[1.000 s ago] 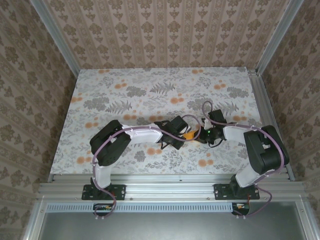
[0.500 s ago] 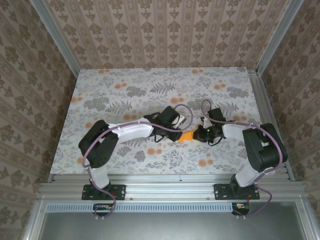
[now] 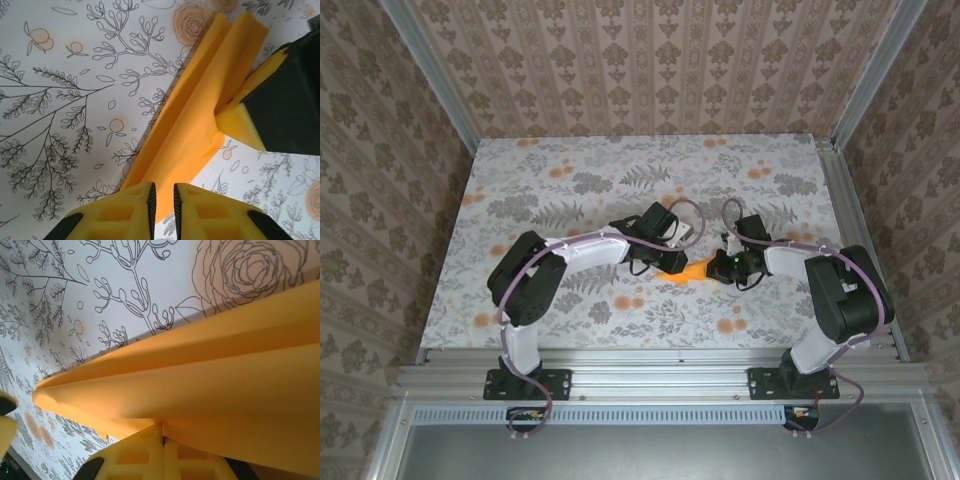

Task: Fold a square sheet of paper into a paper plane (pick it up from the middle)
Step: Fold the wing for the fifth time at the center of the table.

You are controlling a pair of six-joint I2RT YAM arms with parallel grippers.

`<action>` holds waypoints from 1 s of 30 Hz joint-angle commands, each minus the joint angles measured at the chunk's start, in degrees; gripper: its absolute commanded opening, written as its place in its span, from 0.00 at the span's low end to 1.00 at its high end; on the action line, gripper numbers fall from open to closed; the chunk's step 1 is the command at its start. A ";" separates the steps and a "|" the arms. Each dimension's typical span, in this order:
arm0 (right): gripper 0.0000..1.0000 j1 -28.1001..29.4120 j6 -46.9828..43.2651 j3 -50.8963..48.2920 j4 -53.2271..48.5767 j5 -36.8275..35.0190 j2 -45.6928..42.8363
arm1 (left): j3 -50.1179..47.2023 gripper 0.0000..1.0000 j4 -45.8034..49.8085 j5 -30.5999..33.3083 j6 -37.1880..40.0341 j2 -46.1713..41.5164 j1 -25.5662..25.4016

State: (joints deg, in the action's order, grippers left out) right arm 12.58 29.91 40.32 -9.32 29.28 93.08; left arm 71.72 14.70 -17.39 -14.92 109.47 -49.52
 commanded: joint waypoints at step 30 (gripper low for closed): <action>0.14 -0.86 0.67 -1.27 -3.76 -3.97 -2.91 | 0.17 0.21 1.26 2.99 3.78 7.42 -0.32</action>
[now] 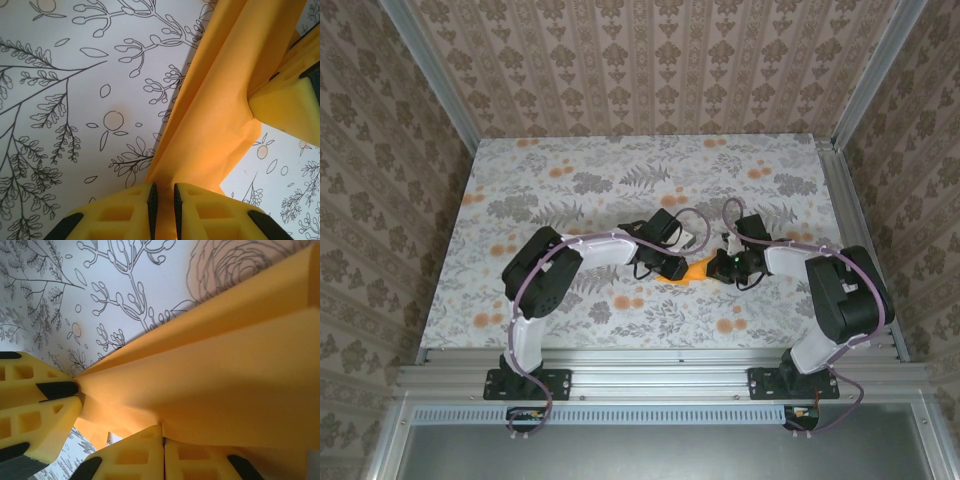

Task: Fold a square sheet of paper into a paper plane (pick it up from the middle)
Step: Fold the wing for the fifth time at the center of the table.

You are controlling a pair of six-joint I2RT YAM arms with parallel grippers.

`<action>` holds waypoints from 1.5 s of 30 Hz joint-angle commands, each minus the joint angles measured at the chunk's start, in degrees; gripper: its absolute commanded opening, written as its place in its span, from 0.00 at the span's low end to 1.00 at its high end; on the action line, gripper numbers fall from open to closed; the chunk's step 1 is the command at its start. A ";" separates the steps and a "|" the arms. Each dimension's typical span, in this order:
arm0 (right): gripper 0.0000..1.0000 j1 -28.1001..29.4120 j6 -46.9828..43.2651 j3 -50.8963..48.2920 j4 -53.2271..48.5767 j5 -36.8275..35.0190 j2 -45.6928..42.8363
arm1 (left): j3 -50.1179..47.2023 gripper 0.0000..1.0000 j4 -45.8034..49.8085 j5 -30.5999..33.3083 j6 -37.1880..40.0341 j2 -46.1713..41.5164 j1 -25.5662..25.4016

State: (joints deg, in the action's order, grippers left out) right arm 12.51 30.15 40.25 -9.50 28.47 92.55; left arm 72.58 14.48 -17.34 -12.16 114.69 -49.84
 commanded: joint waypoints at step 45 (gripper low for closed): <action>0.04 1.86 21.16 -1.28 31.45 -0.26 7.76 | -11.99 0.21 -10.44 1.28 -9.21 -1.84 0.10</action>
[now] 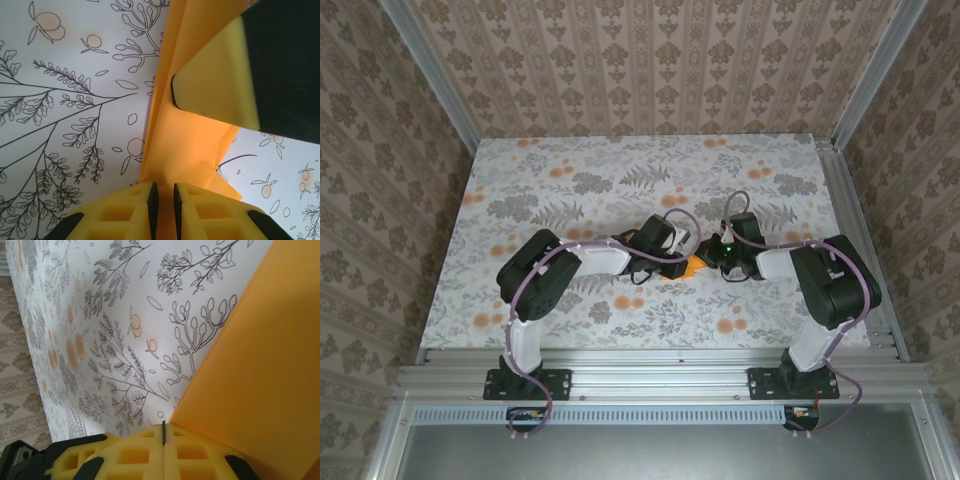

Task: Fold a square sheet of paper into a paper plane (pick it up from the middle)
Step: Fold the wing for the fifth time at the center of the table.

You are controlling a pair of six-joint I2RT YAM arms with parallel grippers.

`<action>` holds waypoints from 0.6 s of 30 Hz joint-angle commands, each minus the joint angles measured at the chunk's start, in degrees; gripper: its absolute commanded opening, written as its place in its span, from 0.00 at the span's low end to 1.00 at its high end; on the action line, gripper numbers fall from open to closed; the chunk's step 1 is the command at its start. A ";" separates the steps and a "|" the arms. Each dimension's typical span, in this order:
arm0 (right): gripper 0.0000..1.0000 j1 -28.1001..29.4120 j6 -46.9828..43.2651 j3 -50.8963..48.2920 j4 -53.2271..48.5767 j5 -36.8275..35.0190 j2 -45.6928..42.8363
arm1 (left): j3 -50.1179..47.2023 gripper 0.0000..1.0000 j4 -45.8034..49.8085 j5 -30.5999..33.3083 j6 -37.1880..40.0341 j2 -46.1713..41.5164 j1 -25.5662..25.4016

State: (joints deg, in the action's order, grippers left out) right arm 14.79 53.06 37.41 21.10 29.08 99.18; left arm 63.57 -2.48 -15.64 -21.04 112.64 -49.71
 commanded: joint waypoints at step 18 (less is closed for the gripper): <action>0.04 -3.97 -5.14 5.30 -3.04 -2.20 7.33 | -5.14 0.20 8.35 2.10 1.87 0.38 -0.06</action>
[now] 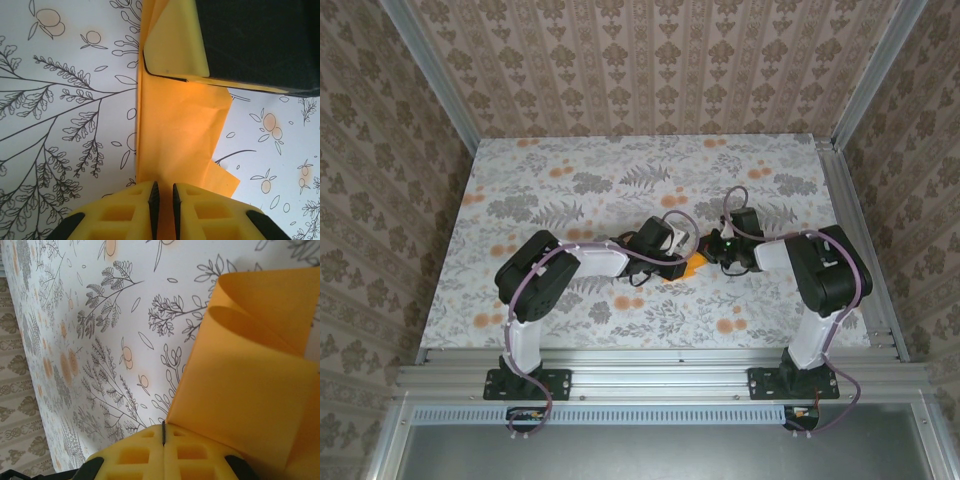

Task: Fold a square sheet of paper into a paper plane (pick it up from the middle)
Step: Fold the wing for the fifth time at the center of the table.

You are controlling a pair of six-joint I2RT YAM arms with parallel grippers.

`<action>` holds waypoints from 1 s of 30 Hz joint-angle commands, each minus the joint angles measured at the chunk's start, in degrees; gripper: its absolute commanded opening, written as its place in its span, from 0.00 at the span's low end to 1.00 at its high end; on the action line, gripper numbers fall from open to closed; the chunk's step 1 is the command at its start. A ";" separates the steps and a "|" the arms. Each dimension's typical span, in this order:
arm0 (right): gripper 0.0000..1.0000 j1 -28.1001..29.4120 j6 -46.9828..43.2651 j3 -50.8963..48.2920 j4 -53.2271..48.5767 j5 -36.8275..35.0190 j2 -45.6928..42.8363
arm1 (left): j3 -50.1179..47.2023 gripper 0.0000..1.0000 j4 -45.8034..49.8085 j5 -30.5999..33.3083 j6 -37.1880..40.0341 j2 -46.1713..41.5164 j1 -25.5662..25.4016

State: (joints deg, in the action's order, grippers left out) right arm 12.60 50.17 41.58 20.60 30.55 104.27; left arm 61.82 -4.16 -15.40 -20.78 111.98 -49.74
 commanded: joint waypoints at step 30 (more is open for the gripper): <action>0.03 4.20 5.20 -1.78 3.75 -0.23 -0.31 | -4.52 0.19 11.21 3.82 3.21 1.68 -0.10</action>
State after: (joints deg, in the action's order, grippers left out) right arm 17.08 57.74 38.54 26.70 31.88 102.69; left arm 60.77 -4.60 -13.69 -18.39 111.44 -49.89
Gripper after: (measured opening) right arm 0.068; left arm 0.191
